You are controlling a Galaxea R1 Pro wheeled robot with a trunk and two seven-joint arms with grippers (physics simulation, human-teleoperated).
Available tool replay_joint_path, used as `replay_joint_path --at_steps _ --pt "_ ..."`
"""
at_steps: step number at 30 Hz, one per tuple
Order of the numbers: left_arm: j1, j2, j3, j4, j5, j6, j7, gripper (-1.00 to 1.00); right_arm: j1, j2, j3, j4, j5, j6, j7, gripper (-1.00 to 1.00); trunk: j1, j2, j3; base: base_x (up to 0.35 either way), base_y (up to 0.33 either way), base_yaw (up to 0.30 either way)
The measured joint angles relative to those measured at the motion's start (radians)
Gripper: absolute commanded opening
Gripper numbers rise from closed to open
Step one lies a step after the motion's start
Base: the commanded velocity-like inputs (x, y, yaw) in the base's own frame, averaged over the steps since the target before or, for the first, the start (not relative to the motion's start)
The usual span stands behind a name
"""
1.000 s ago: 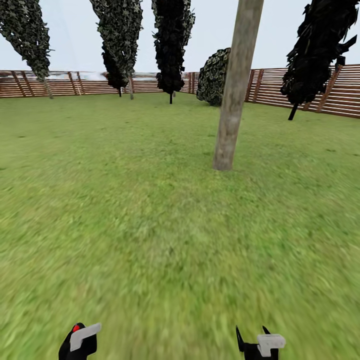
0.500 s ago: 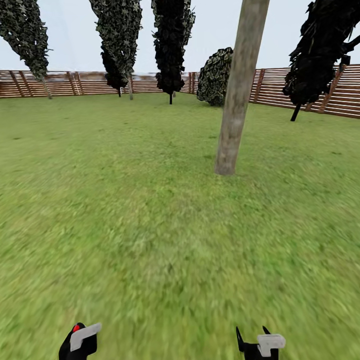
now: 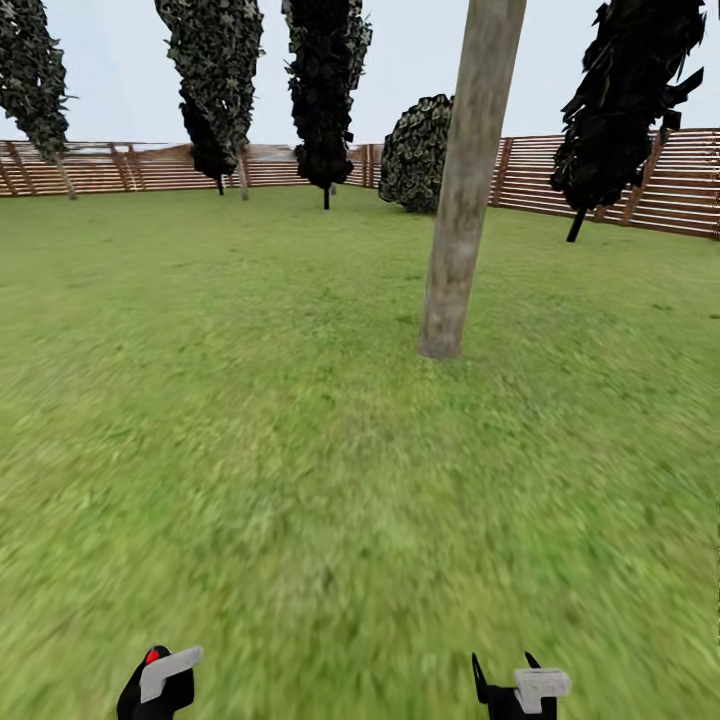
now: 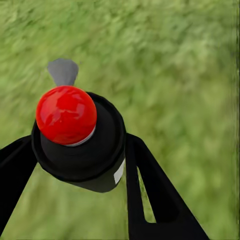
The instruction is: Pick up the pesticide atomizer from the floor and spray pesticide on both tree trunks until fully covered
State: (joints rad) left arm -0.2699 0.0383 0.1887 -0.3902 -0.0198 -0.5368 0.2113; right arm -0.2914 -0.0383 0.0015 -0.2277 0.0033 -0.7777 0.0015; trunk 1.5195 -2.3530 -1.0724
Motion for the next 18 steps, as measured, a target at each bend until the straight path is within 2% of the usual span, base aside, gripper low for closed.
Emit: replay_joint_path --at_steps 18 --pt "0.000 0.000 0.000 0.001 0.000 0.000 0.000 -1.00 0.000 0.000 0.000 0.001 0.000 0.000 0.000 1.00 0.000 0.000 0.000 0.346 0.000 -0.230"
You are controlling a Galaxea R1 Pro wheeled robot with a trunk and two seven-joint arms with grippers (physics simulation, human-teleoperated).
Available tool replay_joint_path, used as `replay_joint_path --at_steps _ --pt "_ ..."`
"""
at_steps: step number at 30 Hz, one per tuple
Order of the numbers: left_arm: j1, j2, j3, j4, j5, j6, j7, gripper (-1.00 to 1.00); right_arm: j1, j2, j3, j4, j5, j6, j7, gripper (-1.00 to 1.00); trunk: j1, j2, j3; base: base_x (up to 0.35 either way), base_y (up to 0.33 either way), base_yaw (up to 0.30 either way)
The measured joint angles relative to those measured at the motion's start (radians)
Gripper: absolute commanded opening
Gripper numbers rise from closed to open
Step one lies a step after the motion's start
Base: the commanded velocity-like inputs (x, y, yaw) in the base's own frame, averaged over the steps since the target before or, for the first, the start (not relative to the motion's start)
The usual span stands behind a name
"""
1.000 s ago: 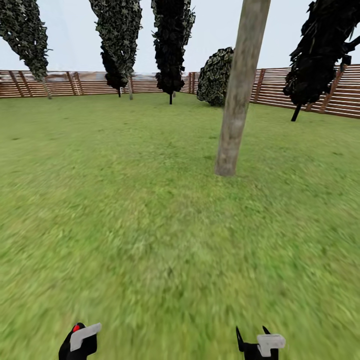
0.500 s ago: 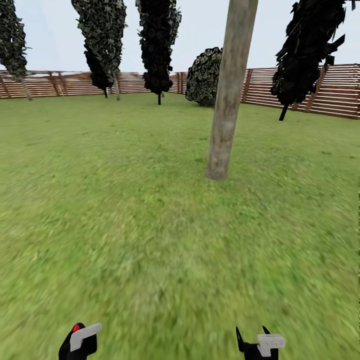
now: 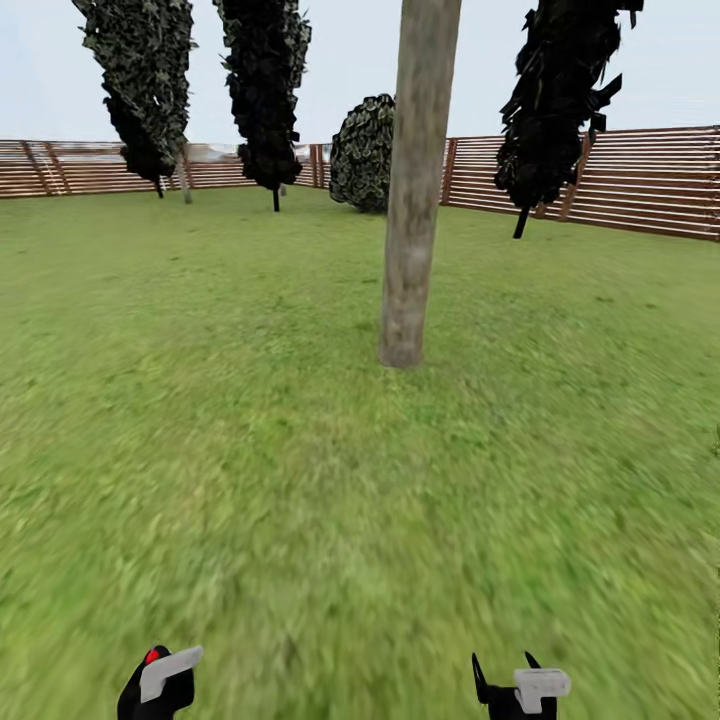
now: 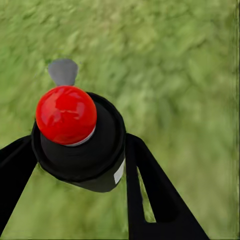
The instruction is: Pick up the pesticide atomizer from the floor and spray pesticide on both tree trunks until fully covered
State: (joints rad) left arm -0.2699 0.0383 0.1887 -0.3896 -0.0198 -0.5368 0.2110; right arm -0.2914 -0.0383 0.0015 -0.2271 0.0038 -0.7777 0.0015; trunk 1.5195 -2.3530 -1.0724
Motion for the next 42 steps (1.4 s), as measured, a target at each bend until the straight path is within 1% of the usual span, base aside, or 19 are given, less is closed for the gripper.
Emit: replay_joint_path --at_steps 16,42 --pt "0.000 0.000 0.000 0.000 0.000 0.000 0.000 -1.00 0.000 0.000 0.000 0.000 0.001 0.000 0.000 1.00 0.000 0.000 0.000 0.346 0.000 -0.212" --pt "0.000 0.000 0.000 0.000 0.000 -0.001 0.001 -1.00 0.000 0.000 0.000 0.000 0.000 0.000 0.000 1.00 0.000 0.000 0.000 0.346 0.000 -0.009"
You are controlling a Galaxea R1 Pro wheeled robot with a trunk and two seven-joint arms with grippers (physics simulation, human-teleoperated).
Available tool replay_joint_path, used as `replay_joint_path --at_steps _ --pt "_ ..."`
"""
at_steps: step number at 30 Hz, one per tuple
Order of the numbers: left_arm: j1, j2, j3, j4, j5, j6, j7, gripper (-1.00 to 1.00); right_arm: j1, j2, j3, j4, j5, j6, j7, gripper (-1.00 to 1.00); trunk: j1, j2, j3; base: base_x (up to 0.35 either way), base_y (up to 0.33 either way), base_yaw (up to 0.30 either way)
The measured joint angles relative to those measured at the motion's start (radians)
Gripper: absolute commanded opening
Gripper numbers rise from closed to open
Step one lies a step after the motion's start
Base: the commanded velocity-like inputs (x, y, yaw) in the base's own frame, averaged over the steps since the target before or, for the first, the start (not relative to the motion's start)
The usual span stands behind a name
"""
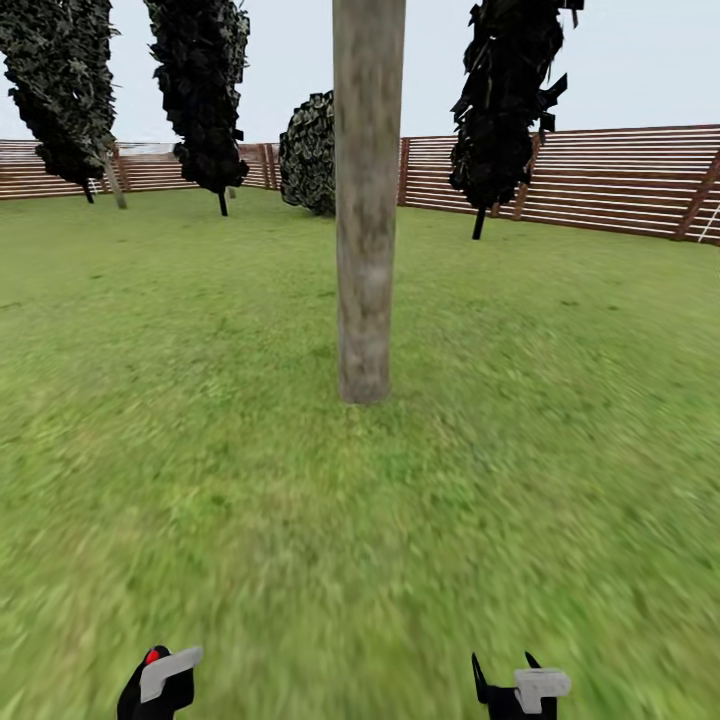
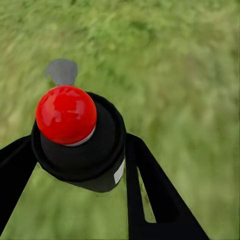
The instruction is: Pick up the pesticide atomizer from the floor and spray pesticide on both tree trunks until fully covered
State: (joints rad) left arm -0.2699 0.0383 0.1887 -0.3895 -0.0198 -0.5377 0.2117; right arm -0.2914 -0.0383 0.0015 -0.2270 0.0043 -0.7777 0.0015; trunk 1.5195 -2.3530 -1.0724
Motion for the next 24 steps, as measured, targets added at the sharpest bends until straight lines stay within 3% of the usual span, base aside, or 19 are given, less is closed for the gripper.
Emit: replay_joint_path --at_steps 7,15,18,24 --pt "0.000 0.000 0.000 0.000 0.000 0.000 0.000 -1.00 0.000 0.000 0.000 -0.001 -0.001 0.000 0.000 1.00 0.000 0.000 0.000 0.346 0.000 -0.199" --pt "0.000 -0.001 0.000 0.000 0.002 0.000 0.003 -1.00 0.000 -0.002 0.000 -0.002 -0.001 0.000 0.000 1.00 0.000 0.000 0.000 0.346 0.000 -0.016" --pt "0.000 0.000 0.001 0.000 0.029 -0.002 0.003 -1.00 0.000 -0.003 0.000 -0.002 0.000 0.000 0.000 1.00 0.000 0.000 0.000 0.338 0.000 0.000" --pt "0.001 -0.009 -0.004 -0.001 0.040 -0.009 0.008 -1.00 0.000 -0.013 -0.002 0.001 -0.001 0.000 -0.003 1.00 0.000 0.000 0.000 0.091 0.000 0.000"
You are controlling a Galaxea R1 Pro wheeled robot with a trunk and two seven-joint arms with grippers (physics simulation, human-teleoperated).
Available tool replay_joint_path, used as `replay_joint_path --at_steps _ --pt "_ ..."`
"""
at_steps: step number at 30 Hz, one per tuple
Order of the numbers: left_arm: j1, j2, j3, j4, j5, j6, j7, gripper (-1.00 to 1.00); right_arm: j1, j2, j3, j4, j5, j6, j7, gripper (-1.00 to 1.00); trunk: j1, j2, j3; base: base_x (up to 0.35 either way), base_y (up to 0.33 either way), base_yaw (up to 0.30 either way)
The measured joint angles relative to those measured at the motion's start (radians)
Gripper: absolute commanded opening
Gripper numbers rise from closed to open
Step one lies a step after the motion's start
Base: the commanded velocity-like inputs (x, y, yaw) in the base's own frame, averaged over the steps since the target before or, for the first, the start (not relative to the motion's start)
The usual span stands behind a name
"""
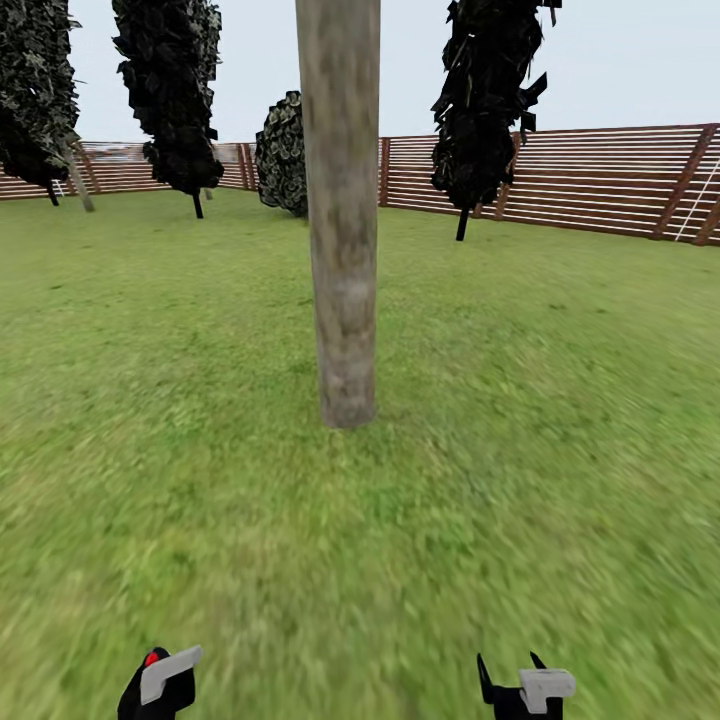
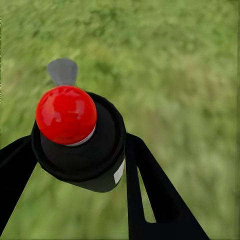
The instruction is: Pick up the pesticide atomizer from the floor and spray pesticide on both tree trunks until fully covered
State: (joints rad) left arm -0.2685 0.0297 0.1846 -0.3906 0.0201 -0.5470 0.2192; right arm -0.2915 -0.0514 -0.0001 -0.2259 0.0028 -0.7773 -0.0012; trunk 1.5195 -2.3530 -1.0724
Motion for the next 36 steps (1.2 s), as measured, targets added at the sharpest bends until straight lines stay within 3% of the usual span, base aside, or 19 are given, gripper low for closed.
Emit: replay_joint_path --at_steps 4,7,20,24,28,29,32,36 --pt "0.000 0.005 0.001 0.000 -0.002 -0.002 0.002 -1.00 0.000 -0.024 0.000 0.005 -0.001 0.001 -0.002 1.00 0.000 0.000 0.000 0.172 0.000 0.000" --pt "0.004 0.005 0.000 0.001 -0.005 -0.003 -0.002 -1.00 0.000 -0.027 0.000 0.009 -0.001 0.001 -0.002 1.00 0.000 0.000 0.000 0.317 0.023 0.000" --pt "0.025 0.006 -0.012 -0.002 -0.012 -0.005 -0.010 -1.00 0.000 -0.022 -0.001 0.007 -0.003 0.001 -0.002 1.00 0.000 0.000 0.000 0.334 0.076 0.000" --pt "0.026 0.019 -0.010 -0.001 -0.012 -0.005 -0.003 -1.00 0.000 -0.021 -0.001 0.007 -0.006 0.002 -0.001 1.00 0.000 0.000 0.000 0.162 0.003 0.000" --pt "0.027 0.028 -0.012 0.001 -0.015 -0.006 -0.001 -1.00 0.000 0.000 -0.002 0.021 -0.006 0.003 -0.003 1.00 0.000 0.000 0.000 0.006 0.000 0.000" --pt "0.035 0.032 -0.014 -0.005 -0.104 -0.005 -0.011 -1.00 0.000 0.002 0.001 0.025 -0.004 0.003 0.000 1.00 0.000 0.000 0.000 0.000 0.000 0.000" --pt "0.032 0.035 -0.015 -0.013 -0.208 -0.004 -0.033 -1.00 -0.001 0.002 0.001 0.017 -0.001 0.003 0.003 1.00 0.000 0.000 0.000 0.000 0.000 0.000" --pt "0.025 0.054 -0.007 -0.017 -0.370 0.003 -0.159 -1.00 -0.002 -0.008 0.005 -0.053 0.017 0.003 0.009 1.00 0.000 0.000 0.000 0.000 0.000 0.000"
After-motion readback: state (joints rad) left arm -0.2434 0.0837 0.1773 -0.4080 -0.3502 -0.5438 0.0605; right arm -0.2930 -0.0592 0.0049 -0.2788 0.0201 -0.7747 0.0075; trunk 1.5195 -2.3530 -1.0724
